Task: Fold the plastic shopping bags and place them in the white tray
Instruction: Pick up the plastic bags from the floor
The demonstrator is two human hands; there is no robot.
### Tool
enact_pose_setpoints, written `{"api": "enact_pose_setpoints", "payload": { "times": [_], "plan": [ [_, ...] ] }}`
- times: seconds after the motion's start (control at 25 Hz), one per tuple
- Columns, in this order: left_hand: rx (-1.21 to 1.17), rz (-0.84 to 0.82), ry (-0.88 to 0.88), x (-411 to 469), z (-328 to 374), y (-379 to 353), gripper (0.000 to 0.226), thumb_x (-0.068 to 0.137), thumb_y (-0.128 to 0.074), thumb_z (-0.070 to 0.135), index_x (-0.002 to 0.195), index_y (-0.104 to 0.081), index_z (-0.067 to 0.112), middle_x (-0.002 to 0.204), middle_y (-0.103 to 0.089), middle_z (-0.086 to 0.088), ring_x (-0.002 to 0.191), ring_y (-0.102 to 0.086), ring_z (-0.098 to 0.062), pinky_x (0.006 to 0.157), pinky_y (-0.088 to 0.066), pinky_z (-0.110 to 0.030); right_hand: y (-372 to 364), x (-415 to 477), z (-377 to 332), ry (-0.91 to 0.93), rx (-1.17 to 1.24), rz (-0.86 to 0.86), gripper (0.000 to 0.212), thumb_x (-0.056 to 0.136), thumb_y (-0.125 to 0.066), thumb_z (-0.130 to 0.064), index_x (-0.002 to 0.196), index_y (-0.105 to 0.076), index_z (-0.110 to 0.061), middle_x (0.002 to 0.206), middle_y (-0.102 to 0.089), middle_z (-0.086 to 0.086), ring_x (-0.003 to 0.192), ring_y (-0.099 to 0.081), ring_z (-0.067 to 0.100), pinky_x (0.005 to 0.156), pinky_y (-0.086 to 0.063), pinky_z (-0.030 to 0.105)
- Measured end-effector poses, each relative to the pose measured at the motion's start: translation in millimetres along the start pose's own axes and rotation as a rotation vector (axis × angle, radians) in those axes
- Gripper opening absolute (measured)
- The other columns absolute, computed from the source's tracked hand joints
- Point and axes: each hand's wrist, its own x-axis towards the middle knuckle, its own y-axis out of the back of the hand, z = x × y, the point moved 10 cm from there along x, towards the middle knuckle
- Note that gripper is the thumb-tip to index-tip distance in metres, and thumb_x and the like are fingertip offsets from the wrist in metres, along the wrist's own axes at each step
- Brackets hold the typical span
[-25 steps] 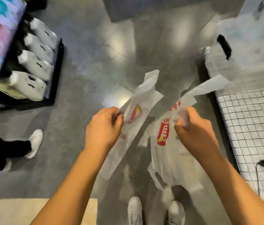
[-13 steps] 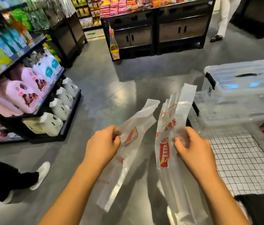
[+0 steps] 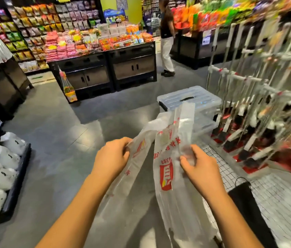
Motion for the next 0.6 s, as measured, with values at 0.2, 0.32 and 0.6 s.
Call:
{"api": "enact_pose_setpoints", "payload": {
  "times": [0.2, 0.32, 0.6],
  "plan": [
    [-0.021, -0.054, -0.302, 9.4, 83.5, -17.8, 0.032, 0.091, -0.053, 0.023, 0.117, -0.062, 0.039, 0.106, -0.070, 0.009, 0.101, -0.064, -0.023, 0.075, -0.053, -0.037, 69.9, -48.5, 24.1, -0.141, 0.053, 0.221, 0.005, 0.091, -0.062, -0.028, 0.095, -0.062, -0.031, 0.081, -0.070, -0.016, 0.069, -0.066, -0.001, 0.067, -0.058, 0.032],
    [-0.084, -0.087, -0.510, -4.3, 138.4, -21.1, 0.030, 0.092, -0.055, 0.021, 0.117, -0.064, 0.035, 0.111, -0.070, 0.009, 0.108, -0.062, -0.023, 0.075, -0.050, -0.035, 112.4, -104.9, 30.9, -0.252, 0.032, 0.411, 0.007, 0.091, -0.062, -0.025, 0.096, -0.063, -0.030, 0.077, -0.070, -0.015, 0.062, -0.065, -0.002, 0.060, -0.056, 0.024],
    [-0.169, -0.230, -0.954, -103.1, 249.4, -35.2, 0.026, 0.093, -0.056, 0.019, 0.115, -0.063, 0.032, 0.101, -0.072, 0.002, 0.097, -0.065, -0.030, 0.068, -0.052, -0.039, 181.7, -292.9, 44.9, -0.519, 0.120, 0.819, 0.015, 0.089, -0.068, -0.022, 0.100, -0.066, -0.032, 0.091, -0.072, -0.015, 0.071, -0.069, 0.003, 0.059, -0.061, 0.031]
  ]
}}
